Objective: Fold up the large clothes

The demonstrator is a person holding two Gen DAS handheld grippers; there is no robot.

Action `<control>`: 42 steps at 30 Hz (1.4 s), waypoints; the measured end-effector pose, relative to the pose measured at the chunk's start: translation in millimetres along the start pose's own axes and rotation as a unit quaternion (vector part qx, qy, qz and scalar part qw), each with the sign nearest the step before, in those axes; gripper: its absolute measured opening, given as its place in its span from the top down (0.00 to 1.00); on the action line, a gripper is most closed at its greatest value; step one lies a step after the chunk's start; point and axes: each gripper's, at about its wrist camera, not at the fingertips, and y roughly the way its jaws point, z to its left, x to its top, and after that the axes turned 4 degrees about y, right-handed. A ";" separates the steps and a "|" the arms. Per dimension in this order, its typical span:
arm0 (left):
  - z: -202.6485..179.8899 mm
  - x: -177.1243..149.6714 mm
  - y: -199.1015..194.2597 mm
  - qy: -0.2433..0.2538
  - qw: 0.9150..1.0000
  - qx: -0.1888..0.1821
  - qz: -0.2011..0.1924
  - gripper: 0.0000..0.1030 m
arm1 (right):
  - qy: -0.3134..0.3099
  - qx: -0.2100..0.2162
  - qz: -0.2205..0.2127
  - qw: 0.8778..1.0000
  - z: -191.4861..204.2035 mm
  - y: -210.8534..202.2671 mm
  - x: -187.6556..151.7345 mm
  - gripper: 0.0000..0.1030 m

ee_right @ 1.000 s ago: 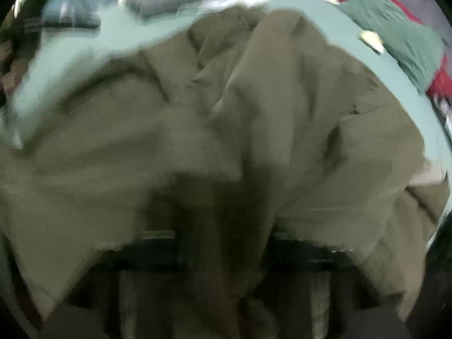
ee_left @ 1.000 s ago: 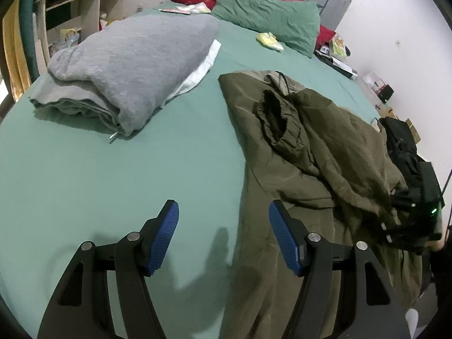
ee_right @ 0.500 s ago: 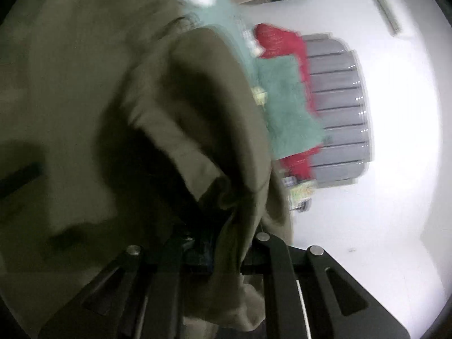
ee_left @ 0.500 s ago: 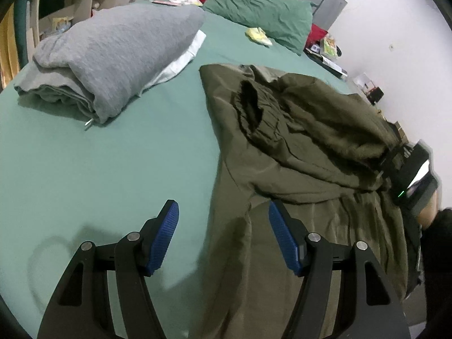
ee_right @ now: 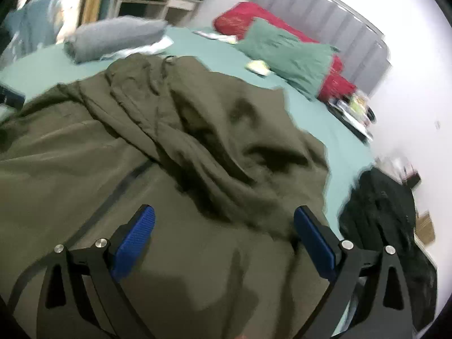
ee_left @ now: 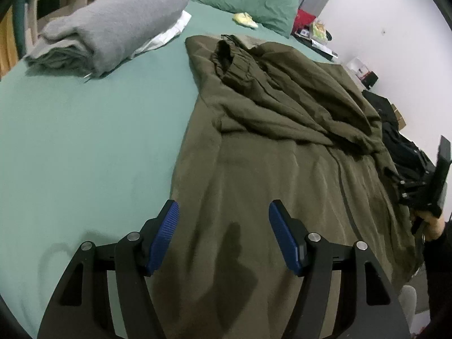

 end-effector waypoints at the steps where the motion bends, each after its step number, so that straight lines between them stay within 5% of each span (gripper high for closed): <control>1: -1.8 -10.2 -5.9 -0.003 1.000 0.005 -0.002 0.33 | 0.018 -0.006 0.003 1.000 -9.9 -13.5 -12.3 0.05; 10: 17.9 -90.7 -46.4 -0.058 0.997 0.055 -0.009 0.33 | 0.182 -0.023 0.059 0.981 -105.4 -81.3 -111.7 0.05; 20: 9.9 -134.3 -60.3 -0.028 0.996 0.088 0.003 0.33 | 0.330 0.070 0.088 0.937 -103.3 -104.1 -215.2 0.07; 22: 5.3 -136.7 -55.3 -0.012 0.995 0.103 0.009 0.32 | 0.330 0.088 0.109 0.934 -92.3 -96.9 -220.5 0.23; 24: 4.2 -138.6 -53.4 -0.008 0.994 0.110 0.012 0.31 | 0.343 0.085 0.118 0.928 -85.3 -91.3 -226.2 0.28; 28: 5.8 -140.2 -57.3 -0.018 0.992 0.122 0.021 0.28 | 0.336 0.090 0.102 0.932 -72.9 -96.4 -224.8 0.70; 31: 3.7 -139.7 -84.2 -0.025 0.991 0.128 -0.040 0.28 | 0.348 0.105 0.092 0.927 -66.4 -100.1 -228.4 0.87; 33: 6.1 -139.4 -85.4 -0.028 0.992 0.117 -0.039 0.28 | 0.357 0.112 0.088 0.923 -63.0 -101.6 -231.5 0.89; 36: 14.0 -150.4 -60.2 -0.036 0.993 0.109 0.025 0.27 | 0.366 0.112 0.082 0.920 -63.3 -105.0 -233.0 0.90; 42: 14.2 -157.9 -63.2 -0.020 0.993 0.111 0.019 0.25 | 0.400 0.124 0.069 0.906 -65.8 -114.1 -234.9 0.91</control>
